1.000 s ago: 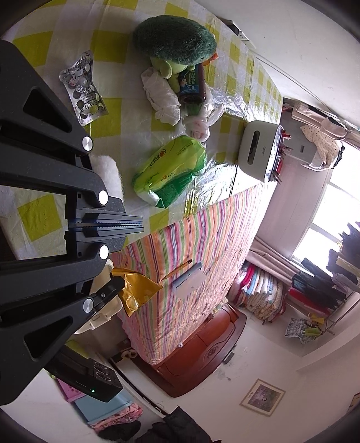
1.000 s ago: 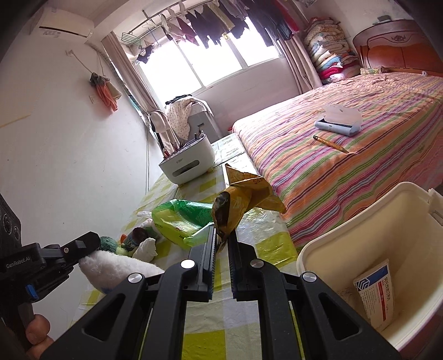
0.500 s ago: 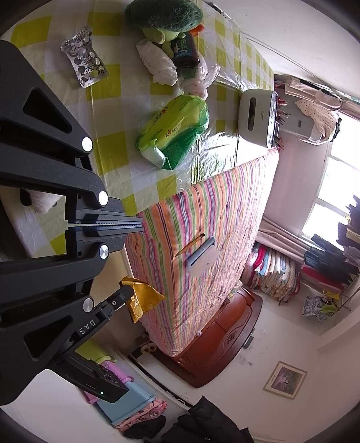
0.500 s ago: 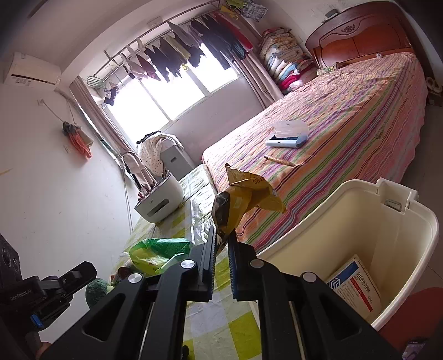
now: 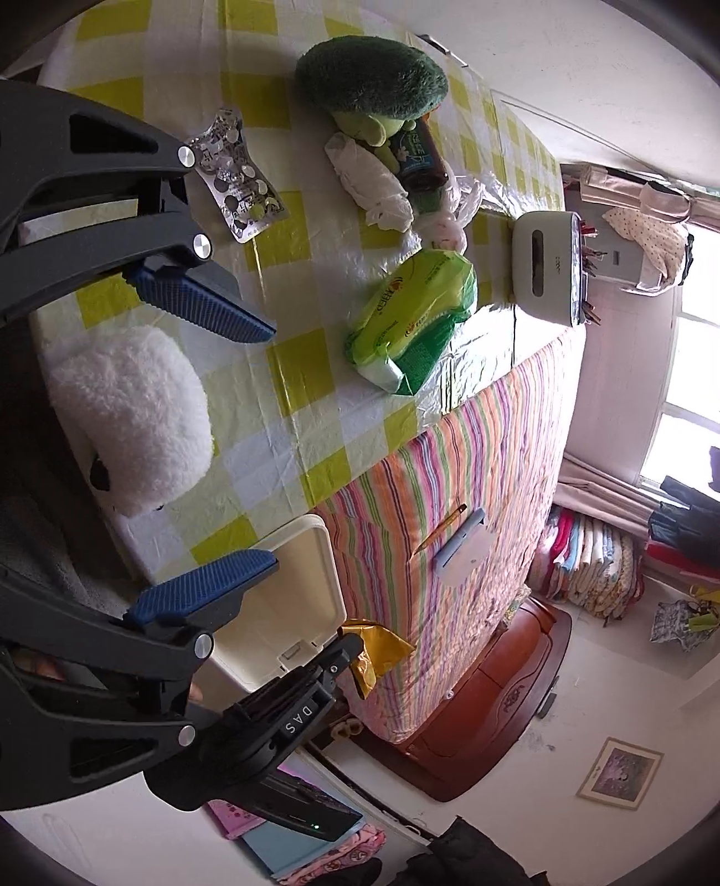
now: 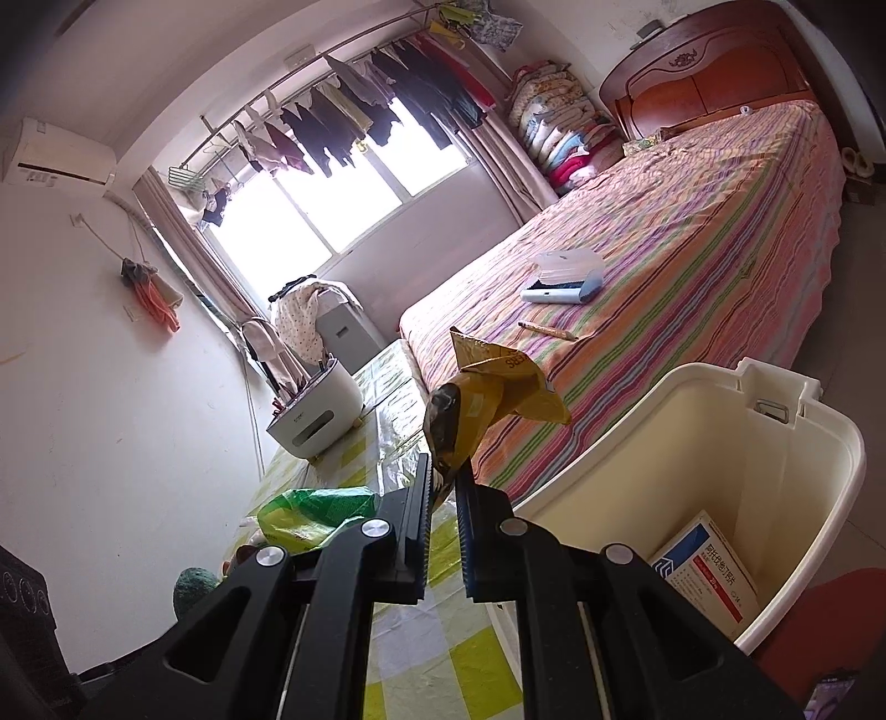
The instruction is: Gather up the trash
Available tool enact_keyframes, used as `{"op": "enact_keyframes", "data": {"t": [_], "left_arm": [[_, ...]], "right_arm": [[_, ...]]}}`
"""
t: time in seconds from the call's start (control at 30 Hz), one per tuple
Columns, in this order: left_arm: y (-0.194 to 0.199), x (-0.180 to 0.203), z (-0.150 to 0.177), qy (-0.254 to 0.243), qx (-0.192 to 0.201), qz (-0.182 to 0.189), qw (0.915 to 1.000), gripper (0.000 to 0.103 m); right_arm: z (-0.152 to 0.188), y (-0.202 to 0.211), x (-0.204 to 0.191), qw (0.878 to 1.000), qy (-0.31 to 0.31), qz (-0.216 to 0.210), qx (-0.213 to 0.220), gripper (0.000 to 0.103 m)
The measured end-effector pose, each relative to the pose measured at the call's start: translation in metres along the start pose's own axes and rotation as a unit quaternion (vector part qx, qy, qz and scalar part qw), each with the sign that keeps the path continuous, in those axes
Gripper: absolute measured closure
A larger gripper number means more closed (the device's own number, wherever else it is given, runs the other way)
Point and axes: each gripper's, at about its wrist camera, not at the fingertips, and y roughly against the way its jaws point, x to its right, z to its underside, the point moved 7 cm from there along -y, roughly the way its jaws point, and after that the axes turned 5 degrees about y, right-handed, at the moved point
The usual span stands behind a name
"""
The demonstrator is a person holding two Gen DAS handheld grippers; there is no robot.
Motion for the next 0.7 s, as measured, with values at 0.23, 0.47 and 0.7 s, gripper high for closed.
{"op": "enact_keyframes", "data": {"t": [0.23,0.47,0.7], "left_arm": [[-0.015,0.008,0.028,-0.107,-0.066,-0.017,0.9919,0.018],[-0.052,0.014,0.067,-0.215,-0.139,-0.064,0.9645,0.017],[-0.059,0.016,0.065,-0.216,-0.126,-0.082,0.9648,0.056]], "right_arm": [[0.001,0.001,-0.001,1.0,0.003,-0.004,-0.001,0.094],[0.001,0.0,-0.001,1.0,-0.001,-0.01,-0.002,0.094],[0.0,0.003,0.002,1.0,-0.008,-0.007,0.002,0.094]]}}
